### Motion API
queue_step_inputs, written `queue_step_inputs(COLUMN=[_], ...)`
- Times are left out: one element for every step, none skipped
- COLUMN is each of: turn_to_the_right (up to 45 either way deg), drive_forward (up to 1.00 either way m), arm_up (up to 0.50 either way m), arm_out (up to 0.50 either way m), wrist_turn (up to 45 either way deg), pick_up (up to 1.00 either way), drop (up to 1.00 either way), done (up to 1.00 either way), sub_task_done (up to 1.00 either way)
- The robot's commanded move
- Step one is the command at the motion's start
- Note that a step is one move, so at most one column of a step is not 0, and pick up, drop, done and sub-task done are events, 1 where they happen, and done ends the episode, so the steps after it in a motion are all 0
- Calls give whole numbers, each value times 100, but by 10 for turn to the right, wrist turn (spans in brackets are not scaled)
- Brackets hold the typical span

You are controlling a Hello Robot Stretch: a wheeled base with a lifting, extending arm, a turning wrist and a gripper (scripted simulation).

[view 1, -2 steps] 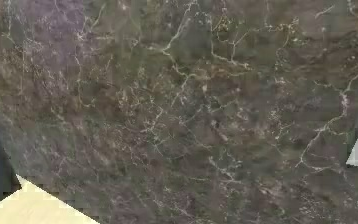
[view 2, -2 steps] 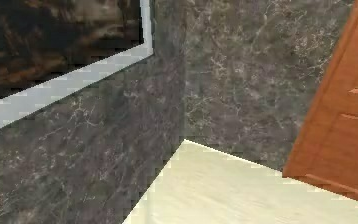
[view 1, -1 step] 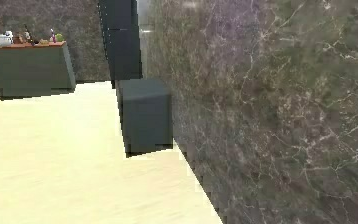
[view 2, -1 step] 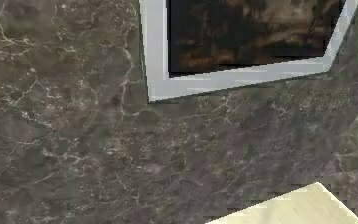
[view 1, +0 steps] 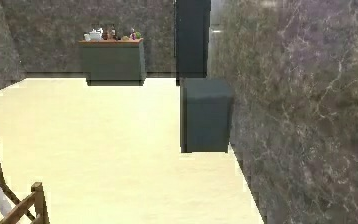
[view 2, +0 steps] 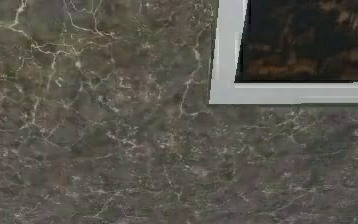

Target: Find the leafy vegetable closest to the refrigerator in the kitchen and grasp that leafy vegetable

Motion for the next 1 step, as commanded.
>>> queue_step_inputs(turn_to_the_right=[0], drive_forward=[75], arm_up=[0], arm_out=[0], wrist_turn=[0], pick_up=[0], drop=[0], done=[0], sub_task_done=[0])
